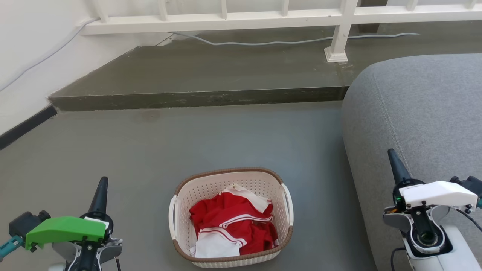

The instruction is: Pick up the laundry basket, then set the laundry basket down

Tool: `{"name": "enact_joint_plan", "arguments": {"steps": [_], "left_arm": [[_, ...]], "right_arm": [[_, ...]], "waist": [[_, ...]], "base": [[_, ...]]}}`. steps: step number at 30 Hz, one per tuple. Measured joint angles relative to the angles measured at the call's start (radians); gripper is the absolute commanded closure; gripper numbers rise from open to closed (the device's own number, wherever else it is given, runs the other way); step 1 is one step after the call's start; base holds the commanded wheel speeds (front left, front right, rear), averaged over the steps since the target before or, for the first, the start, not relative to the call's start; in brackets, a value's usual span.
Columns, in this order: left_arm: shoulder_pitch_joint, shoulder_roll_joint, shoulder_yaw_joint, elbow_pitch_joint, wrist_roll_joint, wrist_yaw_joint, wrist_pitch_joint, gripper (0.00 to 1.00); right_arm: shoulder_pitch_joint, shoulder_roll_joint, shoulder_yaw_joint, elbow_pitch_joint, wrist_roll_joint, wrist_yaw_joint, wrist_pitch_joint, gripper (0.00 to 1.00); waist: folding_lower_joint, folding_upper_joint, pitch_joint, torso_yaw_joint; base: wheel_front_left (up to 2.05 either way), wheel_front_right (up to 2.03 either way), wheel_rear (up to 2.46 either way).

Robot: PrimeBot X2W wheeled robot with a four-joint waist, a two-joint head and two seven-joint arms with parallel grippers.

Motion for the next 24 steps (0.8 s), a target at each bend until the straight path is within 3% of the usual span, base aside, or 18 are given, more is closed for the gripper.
{"name": "enact_joint_plan", "arguments": {"steps": [24], "left_arm": [[0.0,-0.035,0.077,-0.004,-0.227,-0.004,0.08,1.0]], "right_arm": [[0.001,0.0,-0.099,-0.005,0.298,0.055,0.076,1.0]], "waist": [[0.0,0.0,-0.012,0.012]], "base": [[0.0,0.0,0.0]]}}
